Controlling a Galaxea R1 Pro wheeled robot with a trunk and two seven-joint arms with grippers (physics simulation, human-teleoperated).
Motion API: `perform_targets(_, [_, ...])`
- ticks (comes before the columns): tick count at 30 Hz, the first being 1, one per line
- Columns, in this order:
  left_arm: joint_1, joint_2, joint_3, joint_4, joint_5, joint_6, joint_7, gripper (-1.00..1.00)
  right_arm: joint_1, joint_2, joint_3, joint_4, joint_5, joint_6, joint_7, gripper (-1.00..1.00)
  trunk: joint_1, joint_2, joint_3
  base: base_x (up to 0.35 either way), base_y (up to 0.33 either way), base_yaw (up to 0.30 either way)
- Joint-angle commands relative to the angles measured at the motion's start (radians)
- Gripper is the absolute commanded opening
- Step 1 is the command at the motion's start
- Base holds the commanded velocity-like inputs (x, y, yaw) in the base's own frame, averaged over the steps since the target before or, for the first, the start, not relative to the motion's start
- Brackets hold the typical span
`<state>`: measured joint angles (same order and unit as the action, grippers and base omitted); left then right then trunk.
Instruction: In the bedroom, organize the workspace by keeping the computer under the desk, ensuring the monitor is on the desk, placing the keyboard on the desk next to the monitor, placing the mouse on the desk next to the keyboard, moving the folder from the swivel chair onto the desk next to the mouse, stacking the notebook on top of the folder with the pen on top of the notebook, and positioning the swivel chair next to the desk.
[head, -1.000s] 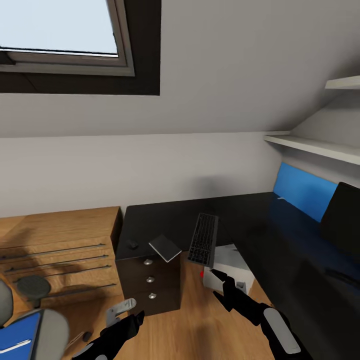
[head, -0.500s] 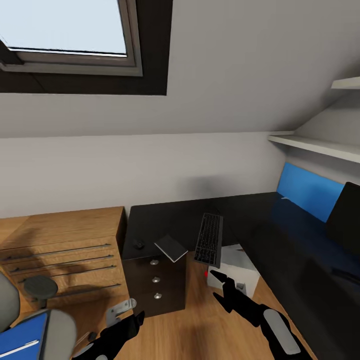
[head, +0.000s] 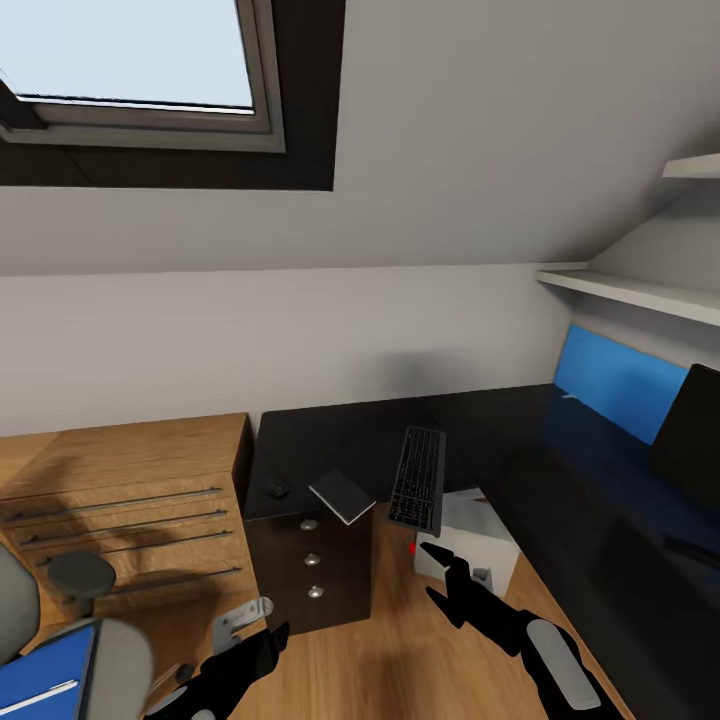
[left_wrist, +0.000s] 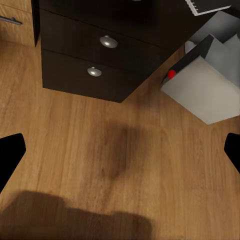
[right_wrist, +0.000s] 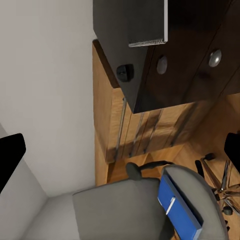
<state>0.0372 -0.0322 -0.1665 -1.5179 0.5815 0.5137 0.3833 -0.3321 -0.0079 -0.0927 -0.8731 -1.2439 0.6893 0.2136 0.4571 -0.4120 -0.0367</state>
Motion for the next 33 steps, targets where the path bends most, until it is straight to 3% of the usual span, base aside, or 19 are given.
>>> perform_targets(1, [0.000,0.000,-0.001,-0.002,0.011,0.002,0.009,1.00,-0.001,0.000,-0.002,0.000,0.002,0.006,0.003,1.00,0.001,-0.002,-0.002,0.000,0.000,0.000])
perform_targets(8, [0.000,0.000,-0.001,-0.001,0.011,0.001,0.009,1.00,-0.001,0.004,0.002,0.000,0.003,-0.009,0.002,1.00,0.001,-0.002,-0.002,0.000,0.000,0.000])
perform_targets(11, [0.000,0.000,-0.002,-0.002,0.011,0.002,0.009,1.00,-0.001,0.011,0.007,0.000,0.012,-0.085,0.002,1.00,0.001,-0.002,-0.002,0.000,0.000,0.000])
perform_targets(16, [0.000,0.000,-0.002,-0.001,0.011,0.002,0.009,1.00,-0.001,0.036,0.049,0.002,0.097,-0.340,0.001,1.00,0.001,-0.002,-0.002,0.000,0.000,0.000])
perform_targets(18, [0.000,0.000,-0.002,-0.001,0.011,0.001,0.009,1.00,-0.001,0.045,0.088,0.004,0.161,-0.514,-0.003,1.00,0.001,-0.002,-0.002,0.000,0.000,0.000])
perform_targets(22, [0.000,0.000,-0.014,-0.002,0.009,0.001,0.010,1.00,-0.001,0.060,0.115,0.017,0.198,-0.661,-0.001,1.00,0.001,-0.002,-0.002,0.000,0.000,0.000])
perform_targets(23, [0.000,0.003,-0.083,-0.008,0.007,-0.001,0.012,1.00,-0.001,0.072,0.121,0.021,0.206,-0.698,0.000,1.00,0.001,-0.002,-0.002,0.000,0.000,0.000])
perform_targets(27, [0.000,0.002,-0.139,-0.022,0.006,-0.001,0.018,1.00,-0.001,0.079,0.123,0.023,0.207,-0.714,0.011,1.00,0.004,-0.009,-0.005,0.000,0.000,0.000])
perform_targets(30, [0.000,0.003,-0.142,-0.023,0.005,-0.001,0.027,1.00,-0.001,0.079,0.123,0.023,0.207,-0.715,0.013,1.00,0.016,-0.030,-0.015,0.000,0.000,0.000])
perform_targets(33, [0.000,0.002,-0.145,-0.024,0.006,-0.001,0.050,1.00,-0.001,0.080,0.123,0.023,0.170,-0.712,0.012,1.00,0.027,-0.051,-0.024,0.000,0.000,0.000])
